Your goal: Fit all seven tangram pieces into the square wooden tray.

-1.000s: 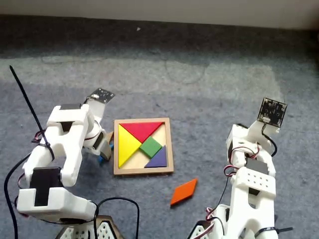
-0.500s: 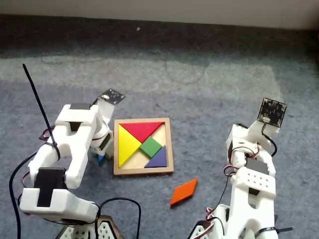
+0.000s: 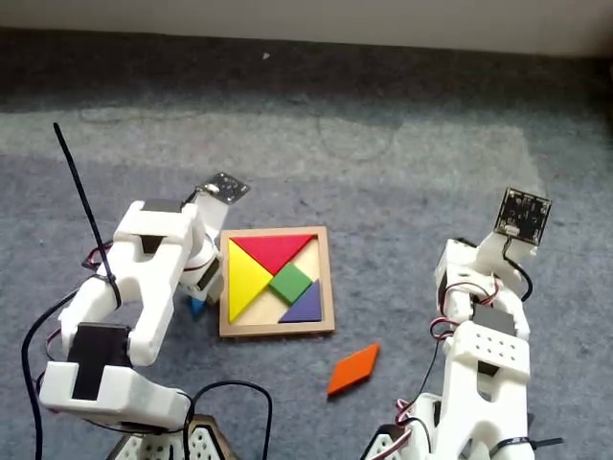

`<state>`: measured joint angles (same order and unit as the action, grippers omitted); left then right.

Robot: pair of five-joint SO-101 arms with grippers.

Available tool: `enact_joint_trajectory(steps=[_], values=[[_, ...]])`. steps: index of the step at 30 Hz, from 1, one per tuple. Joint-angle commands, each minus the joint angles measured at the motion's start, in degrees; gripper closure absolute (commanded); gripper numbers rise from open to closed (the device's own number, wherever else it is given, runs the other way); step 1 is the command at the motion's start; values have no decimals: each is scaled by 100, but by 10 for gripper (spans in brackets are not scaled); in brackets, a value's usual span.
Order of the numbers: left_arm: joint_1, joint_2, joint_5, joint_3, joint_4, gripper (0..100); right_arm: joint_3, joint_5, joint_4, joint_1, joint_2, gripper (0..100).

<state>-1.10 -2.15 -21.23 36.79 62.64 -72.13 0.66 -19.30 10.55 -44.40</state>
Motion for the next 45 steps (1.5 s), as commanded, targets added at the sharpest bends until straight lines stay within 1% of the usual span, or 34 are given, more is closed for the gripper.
enact_joint_trajectory(steps=[1, 8, 13, 18, 21, 25, 27, 29, 32, 35, 40, 45], values=[[198, -22, -35, -207, -105, 864, 31, -18, 136, -92, -119, 992], [198, 57, -18, -145, -79, 867, 31, -18, 136, -92, -119, 992], [207, 585, 0, -409, 677, 867, 31, -18, 136, -92, -119, 992], [312, 1727, 62, -462, 1240, 867, 31, -18, 136, -92, -119, 992], [602, 2264, 510, -462, 1442, 867, 31, -18, 136, -92, -119, 992], [1332, 2396, 1389, -488, 1415, 867, 31, -18, 136, -92, -119, 992], [1780, 2264, 1820, -497, 1336, 867, 31, -18, 136, -92, -119, 992], [2185, 2009, 2242, -497, 976, 867, 31, -18, 136, -92, -119, 992], [2510, 1411, 2787, -655, 475, 867, 31, -18, 136, -92, -119, 992], [2519, 620, 2927, -1209, 369, 867, 31, -18, 136, -92, -119, 992], [2545, -655, 3464, -2387, 396, 867, 31, -18, 136, -92, -119, 992], [2554, -1385, 3938, -3152, 396, 863, 31, -18, 136, -92, -119, 992]])
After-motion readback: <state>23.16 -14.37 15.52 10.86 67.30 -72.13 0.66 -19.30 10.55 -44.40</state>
